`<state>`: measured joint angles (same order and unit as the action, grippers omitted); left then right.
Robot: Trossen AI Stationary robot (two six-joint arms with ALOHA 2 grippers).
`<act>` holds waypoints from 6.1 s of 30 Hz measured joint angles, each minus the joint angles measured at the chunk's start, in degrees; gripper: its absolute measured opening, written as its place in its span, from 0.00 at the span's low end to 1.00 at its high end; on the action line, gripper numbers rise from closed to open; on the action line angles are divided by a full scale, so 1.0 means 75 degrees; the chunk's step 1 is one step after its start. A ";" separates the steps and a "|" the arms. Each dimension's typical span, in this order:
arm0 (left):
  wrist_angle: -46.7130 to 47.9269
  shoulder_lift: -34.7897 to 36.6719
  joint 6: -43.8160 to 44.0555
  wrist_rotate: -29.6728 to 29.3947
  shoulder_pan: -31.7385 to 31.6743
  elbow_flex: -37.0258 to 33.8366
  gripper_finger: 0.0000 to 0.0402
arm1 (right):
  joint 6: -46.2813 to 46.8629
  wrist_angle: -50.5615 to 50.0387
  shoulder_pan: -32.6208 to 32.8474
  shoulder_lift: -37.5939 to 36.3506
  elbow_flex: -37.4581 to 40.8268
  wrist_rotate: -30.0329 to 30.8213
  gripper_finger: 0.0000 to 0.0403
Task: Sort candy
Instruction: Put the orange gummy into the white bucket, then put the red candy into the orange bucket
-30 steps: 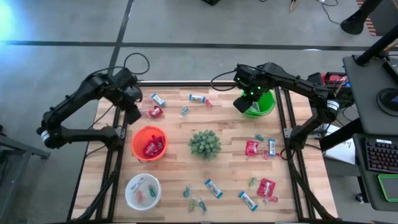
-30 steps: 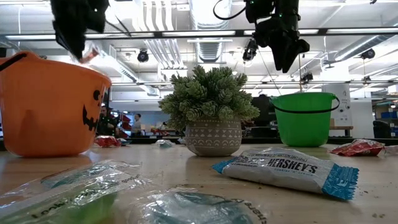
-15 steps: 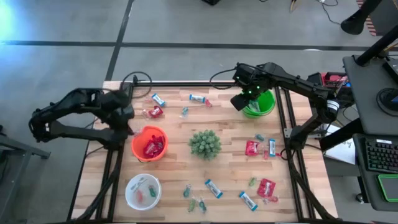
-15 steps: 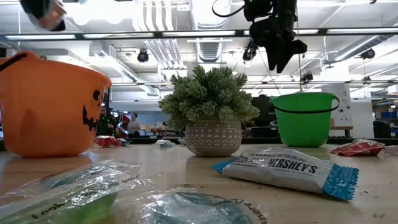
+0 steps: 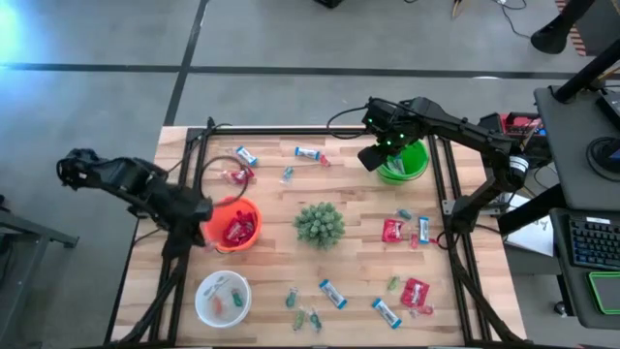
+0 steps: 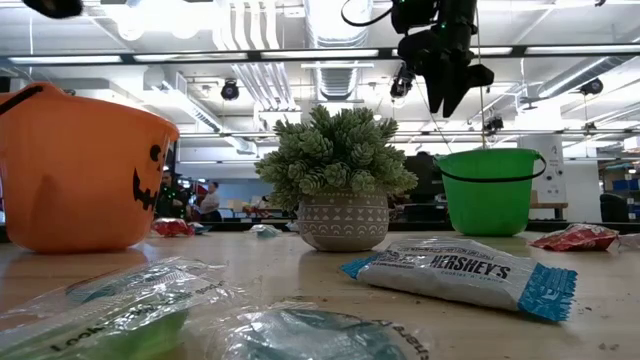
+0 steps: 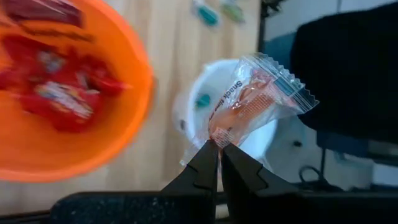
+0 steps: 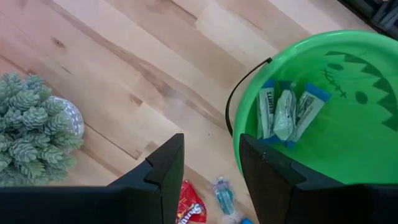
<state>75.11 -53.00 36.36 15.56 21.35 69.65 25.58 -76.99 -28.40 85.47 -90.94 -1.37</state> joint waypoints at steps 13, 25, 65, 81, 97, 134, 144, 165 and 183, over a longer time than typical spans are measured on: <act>-0.1310 -0.0984 0.1512 -0.0809 0.2603 0.0000 0.00 | 0.0252 -0.0005 0.0000 0.0000 0.0000 -0.0011 0.36; -0.3010 -0.1798 0.1943 -0.0397 0.2965 0.0000 0.00 | 0.0185 -0.0087 0.0000 0.0000 -0.0001 -0.0166 0.36; -0.1230 -0.1713 0.2985 -0.1665 0.2965 0.0000 0.23 | -0.0391 -0.1700 0.0006 -0.0815 -0.0006 -0.2423 0.36; -0.0557 -0.0095 0.2987 -0.3717 0.2961 0.0000 0.23 | 0.2575 -0.1730 0.1727 -0.2432 0.0346 -0.1501 0.36; -0.0556 0.0100 0.2619 -0.4233 0.2954 0.0000 0.23 | 0.5407 -0.0793 0.3868 -0.2387 0.2463 -0.0204 0.36; -0.0475 0.0881 0.2030 -0.4222 0.2954 0.0000 0.23 | 0.7543 0.2915 0.3850 -0.2366 0.6297 -0.0201 0.54; -0.0475 0.0881 0.2042 -0.4225 0.2954 0.0000 0.23 | 0.8384 0.3554 0.3853 -0.2366 0.6886 -0.0195 0.54; -0.0476 0.0881 0.2045 -0.4230 0.2954 0.0000 0.23 | 0.9011 0.5334 0.3853 -0.2387 0.8169 -0.0175 0.45; -0.0475 0.0880 0.2049 -0.4414 0.2954 0.0000 0.23 | 0.8320 0.5227 0.3853 -0.2382 0.7843 -0.0056 0.04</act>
<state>71.55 -46.40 51.73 -17.54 43.51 69.65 87.98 -37.79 0.49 67.61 -32.12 -1.78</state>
